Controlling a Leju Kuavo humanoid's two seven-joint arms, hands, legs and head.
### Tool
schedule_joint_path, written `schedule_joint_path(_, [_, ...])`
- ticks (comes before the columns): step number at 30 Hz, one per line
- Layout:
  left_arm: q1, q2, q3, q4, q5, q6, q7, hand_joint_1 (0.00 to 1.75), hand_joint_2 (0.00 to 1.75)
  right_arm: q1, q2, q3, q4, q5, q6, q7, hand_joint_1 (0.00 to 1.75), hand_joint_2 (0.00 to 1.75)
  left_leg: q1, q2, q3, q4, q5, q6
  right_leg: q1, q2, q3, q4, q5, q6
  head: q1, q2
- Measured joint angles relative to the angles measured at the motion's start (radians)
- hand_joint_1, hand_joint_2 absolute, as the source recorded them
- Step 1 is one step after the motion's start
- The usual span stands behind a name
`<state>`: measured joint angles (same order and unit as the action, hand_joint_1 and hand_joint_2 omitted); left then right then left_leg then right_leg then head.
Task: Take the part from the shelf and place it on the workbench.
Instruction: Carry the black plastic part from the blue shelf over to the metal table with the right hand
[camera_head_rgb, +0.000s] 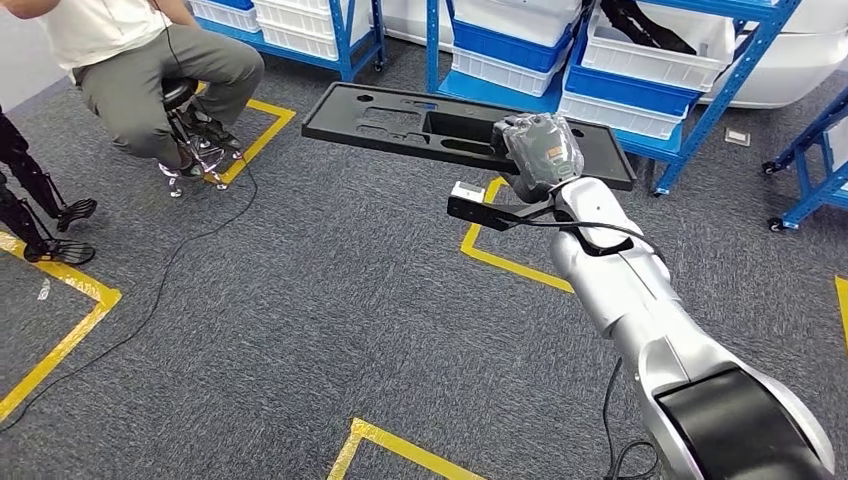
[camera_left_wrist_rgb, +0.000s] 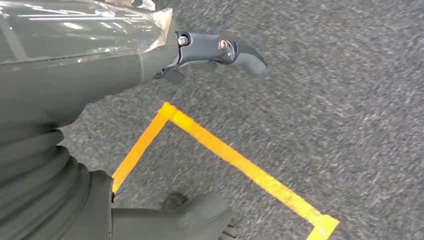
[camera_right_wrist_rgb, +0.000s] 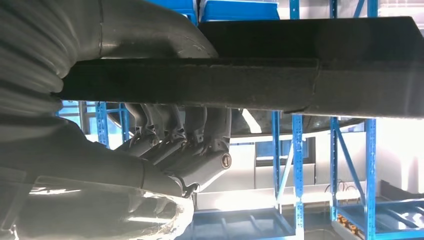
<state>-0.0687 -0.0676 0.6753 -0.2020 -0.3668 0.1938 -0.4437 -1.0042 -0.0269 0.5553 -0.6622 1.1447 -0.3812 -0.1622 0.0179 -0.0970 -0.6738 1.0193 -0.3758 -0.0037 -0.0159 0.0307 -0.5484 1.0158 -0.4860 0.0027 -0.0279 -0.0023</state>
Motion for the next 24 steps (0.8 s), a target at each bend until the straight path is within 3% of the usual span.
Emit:
schedule_joint_path(1, [0.002,0.000,0.001,0.000,0.000,0.000,0.000,0.00,1.75,0.000,0.002,0.000,-0.001,0.002,0.000,0.001,1.38,1.75,0.000,0.021,-0.011,0.022,-0.017,-0.004,-0.003,-0.011,0.000,-0.002,0.004,-0.007,-0.001,0.000])
schedule_joint_path(3, [0.002,0.001,0.004,0.000,0.000,0.000,0.000,0.00,1.75,0.000,0.007,0.001,-0.003,0.006,0.001,0.002,1.38,1.75,0.000,0.071,-0.056,0.129,-0.081,-0.011,-0.001,-0.031,-0.002,-0.003,0.008,-0.016,-0.004,0.000])
schedule_joint_path(5, [0.002,0.002,0.008,0.000,0.001,0.000,0.000,0.00,1.75,0.004,0.013,0.003,-0.002,0.010,0.000,0.002,1.38,1.75,0.002,0.089,-0.105,0.249,-0.133,-0.018,0.004,-0.054,-0.004,-0.002,0.009,-0.018,-0.004,0.000])
schedule_joint_path(6, [0.003,0.002,0.009,0.000,0.002,0.001,0.000,0.00,1.75,0.007,0.019,0.004,-0.002,0.013,0.000,0.002,1.38,1.75,0.003,0.092,-0.110,0.269,-0.136,-0.020,0.005,-0.065,-0.005,-0.002,0.009,-0.018,-0.004,0.000])
schedule_joint_path(7, [0.003,0.003,0.011,0.000,0.004,0.001,0.001,0.00,1.75,0.010,0.026,0.005,-0.002,0.017,-0.001,0.003,1.38,1.75,0.003,0.096,-0.096,0.251,-0.122,-0.020,0.006,-0.076,-0.005,-0.002,0.009,-0.018,-0.004,0.000])
schedule_joint_path(8, [0.004,0.004,0.013,0.000,0.006,0.003,0.002,0.00,1.75,0.013,0.034,0.007,-0.002,0.021,-0.002,0.004,1.38,1.75,0.003,0.104,-0.064,0.199,-0.096,-0.018,0.006,-0.086,-0.005,-0.002,0.008,-0.018,-0.004,0.000])
schedule_joint_path(10, [0.002,0.006,0.019,0.000,0.011,0.010,0.004,0.00,1.75,0.013,0.051,0.010,-0.003,0.031,-0.001,0.009,1.38,1.75,-0.002,0.146,0.009,0.070,-0.054,-0.010,0.013,-0.105,-0.007,-0.001,0.007,-0.016,-0.005,0.000])
schedule_joint_path(12, [-0.001,0.007,0.026,0.000,0.012,0.017,0.010,0.00,1.75,0.012,0.068,0.015,-0.005,0.041,0.004,0.017,1.38,1.75,-0.011,0.168,0.037,0.011,-0.042,0.002,0.023,-0.122,-0.009,0.000,0.004,-0.012,-0.002,0.000])
schedule_joint_path(14, [-0.001,0.007,0.031,0.000,0.012,0.024,0.018,0.00,1.75,0.011,0.085,0.018,-0.006,0.049,0.014,0.027,1.38,1.75,-0.015,0.146,0.032,0.006,-0.039,0.014,0.027,-0.140,-0.009,-0.001,0.001,-0.006,0.001,0.000])
schedule_joint_path(16, [-0.001,0.005,0.036,0.000,0.011,0.026,0.029,0.00,1.75,0.010,0.096,0.021,-0.007,0.052,0.021,0.032,1.38,1.75,-0.013,0.126,0.032,-0.002,-0.031,0.028,0.024,-0.117,-0.021,0.022,-0.017,0.001,0.002,0.000])
schedule_joint_path(17, [-0.002,0.005,0.038,0.000,0.008,0.024,0.048,0.00,1.75,0.010,0.099,0.021,-0.007,0.052,0.022,0.033,1.38,1.75,-0.010,0.115,0.033,-0.005,-0.027,0.035,0.021,-0.092,-0.037,0.060,-0.039,0.000,0.002,0.000])
schedule_joint_path(19, [-0.004,0.005,0.038,0.000,-0.004,0.009,0.125,0.00,1.75,0.012,0.100,0.022,-0.007,0.051,0.023,0.032,1.38,1.75,-0.008,0.091,0.031,-0.007,-0.022,0.043,0.015,-0.048,-0.093,0.187,-0.096,-0.006,0.003,0.000])
schedule_joint_path(21, [-0.003,0.005,0.038,0.001,-0.023,-0.015,0.240,0.00,1.75,0.017,0.101,0.022,-0.007,0.051,0.026,0.028,1.38,1.75,-0.008,0.061,0.029,-0.007,-0.020,0.043,0.013,-0.038,-0.138,0.283,-0.124,-0.003,0.004,0.000])
schedule_joint_path(22, [-0.002,0.005,0.038,0.001,-0.034,-0.027,0.296,0.00,1.75,0.019,0.102,0.023,-0.007,0.052,0.028,0.027,1.38,1.75,-0.008,0.047,0.029,-0.007,-0.019,0.042,0.013,-0.035,-0.137,0.279,-0.115,0.003,0.004,0.000])
schedule_joint_path(24, [0.002,0.004,0.032,0.002,-0.067,-0.041,0.398,0.00,1.75,0.021,0.107,0.023,-0.010,0.055,0.030,0.027,1.38,1.75,-0.008,0.020,0.028,-0.006,-0.016,0.038,0.008,-0.015,-0.086,0.169,-0.062,0.018,0.004,0.000])
